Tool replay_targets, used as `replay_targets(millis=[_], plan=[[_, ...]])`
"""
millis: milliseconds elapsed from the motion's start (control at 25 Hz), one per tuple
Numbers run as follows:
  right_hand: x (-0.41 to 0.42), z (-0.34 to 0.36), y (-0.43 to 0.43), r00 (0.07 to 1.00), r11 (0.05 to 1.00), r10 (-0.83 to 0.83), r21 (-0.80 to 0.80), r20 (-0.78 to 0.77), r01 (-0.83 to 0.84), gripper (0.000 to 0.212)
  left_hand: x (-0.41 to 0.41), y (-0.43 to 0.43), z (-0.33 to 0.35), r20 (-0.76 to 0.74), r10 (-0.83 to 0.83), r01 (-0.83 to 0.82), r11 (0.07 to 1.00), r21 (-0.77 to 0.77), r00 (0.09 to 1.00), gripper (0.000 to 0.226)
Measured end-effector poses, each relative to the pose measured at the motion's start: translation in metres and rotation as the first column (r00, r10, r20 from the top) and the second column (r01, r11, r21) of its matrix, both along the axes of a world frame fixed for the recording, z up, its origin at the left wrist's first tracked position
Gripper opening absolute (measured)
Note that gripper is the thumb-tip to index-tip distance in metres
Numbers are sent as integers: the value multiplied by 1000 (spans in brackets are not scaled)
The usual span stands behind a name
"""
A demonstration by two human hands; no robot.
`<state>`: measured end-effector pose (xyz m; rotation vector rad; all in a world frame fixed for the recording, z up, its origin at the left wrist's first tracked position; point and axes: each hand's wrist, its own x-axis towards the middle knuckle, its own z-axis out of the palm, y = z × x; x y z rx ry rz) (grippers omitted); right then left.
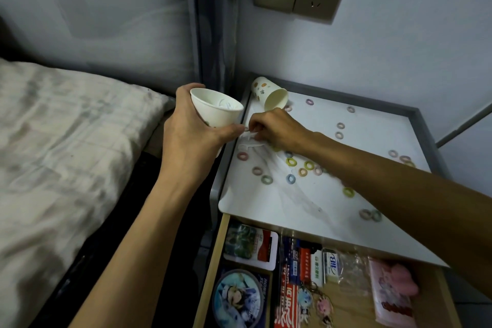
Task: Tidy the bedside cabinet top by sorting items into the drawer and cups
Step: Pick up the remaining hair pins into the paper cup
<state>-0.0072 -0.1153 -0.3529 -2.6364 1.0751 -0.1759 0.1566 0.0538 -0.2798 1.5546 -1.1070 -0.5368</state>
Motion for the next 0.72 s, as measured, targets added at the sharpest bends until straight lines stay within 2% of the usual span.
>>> replay_targets(millis=[80, 160, 280, 360, 440, 560, 720], plan=[[-3, 1, -2, 995, 995, -89, 34, -45, 91, 13, -1, 1, 1, -1, -1, 1, 1000, 3, 1000, 77], [-4, 2, -4, 979, 990, -141, -14, -146, 141, 13, -1, 2, 2, -5, -2, 2, 1000, 4, 1000, 77], [-6, 4, 1, 949, 986, -159, -89, -272, 140, 15, -4, 4, 3, 4, -4, 4, 1000, 11, 1000, 76], [-12, 9, 5, 948, 983, -176, -96, -266, 156, 15, -6, 6, 3, 10, -18, 18, 1000, 18, 1000, 74], [-23, 21, 6, 960, 966, -258, -42, -104, 255, 10, -8, 6, 3, 16, -38, 38, 999, 30, 999, 73], [-41, 38, 8, 910, 930, -367, 89, 194, 356, 7, -9, 6, 1, 14, -47, 46, 998, 40, 999, 73], [-59, 69, 15, 889, 946, -323, 136, 324, 294, 20, -19, 4, 1, 20, -82, 81, 994, 67, 996, 73]])
